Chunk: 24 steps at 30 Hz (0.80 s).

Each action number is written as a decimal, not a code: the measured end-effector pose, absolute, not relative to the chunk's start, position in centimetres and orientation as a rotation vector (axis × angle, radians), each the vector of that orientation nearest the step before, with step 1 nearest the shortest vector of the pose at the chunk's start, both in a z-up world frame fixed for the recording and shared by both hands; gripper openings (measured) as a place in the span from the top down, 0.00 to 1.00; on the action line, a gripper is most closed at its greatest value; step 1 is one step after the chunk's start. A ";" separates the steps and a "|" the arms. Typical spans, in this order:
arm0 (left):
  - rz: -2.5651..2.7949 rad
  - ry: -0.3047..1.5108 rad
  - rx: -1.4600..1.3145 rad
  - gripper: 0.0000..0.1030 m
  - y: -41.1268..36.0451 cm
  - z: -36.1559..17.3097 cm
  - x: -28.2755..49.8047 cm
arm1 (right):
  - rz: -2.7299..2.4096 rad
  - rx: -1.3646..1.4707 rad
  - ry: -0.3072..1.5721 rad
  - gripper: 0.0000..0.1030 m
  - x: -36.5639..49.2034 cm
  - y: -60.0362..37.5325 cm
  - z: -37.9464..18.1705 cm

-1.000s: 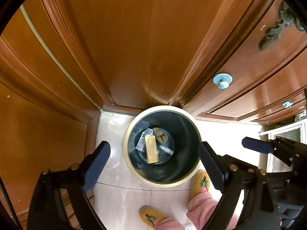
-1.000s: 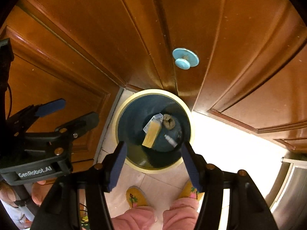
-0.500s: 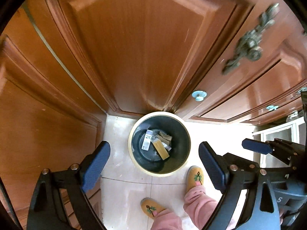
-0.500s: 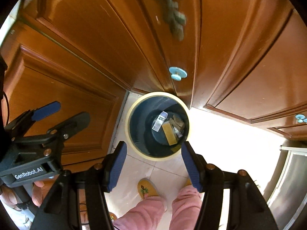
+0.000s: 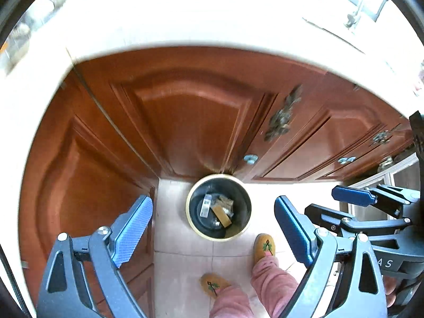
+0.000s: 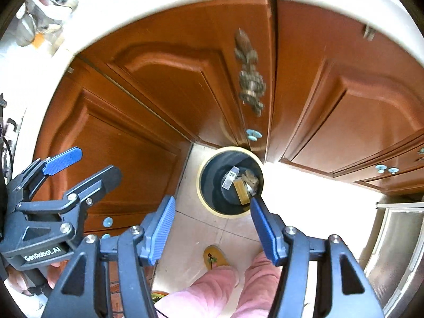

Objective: Collect trash
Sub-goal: 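Raise both open tools back up over the counter trash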

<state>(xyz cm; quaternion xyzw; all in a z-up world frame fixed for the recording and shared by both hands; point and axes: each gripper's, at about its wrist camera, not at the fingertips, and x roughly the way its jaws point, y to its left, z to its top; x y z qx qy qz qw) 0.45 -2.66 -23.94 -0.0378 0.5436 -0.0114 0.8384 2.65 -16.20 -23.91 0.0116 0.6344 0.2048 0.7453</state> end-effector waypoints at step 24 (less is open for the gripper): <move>-0.104 0.896 -0.020 0.11 0.6 -0.9 -2.1 | 0.454 -0.018 1.010 0.42 0.8 -15.3 -0.7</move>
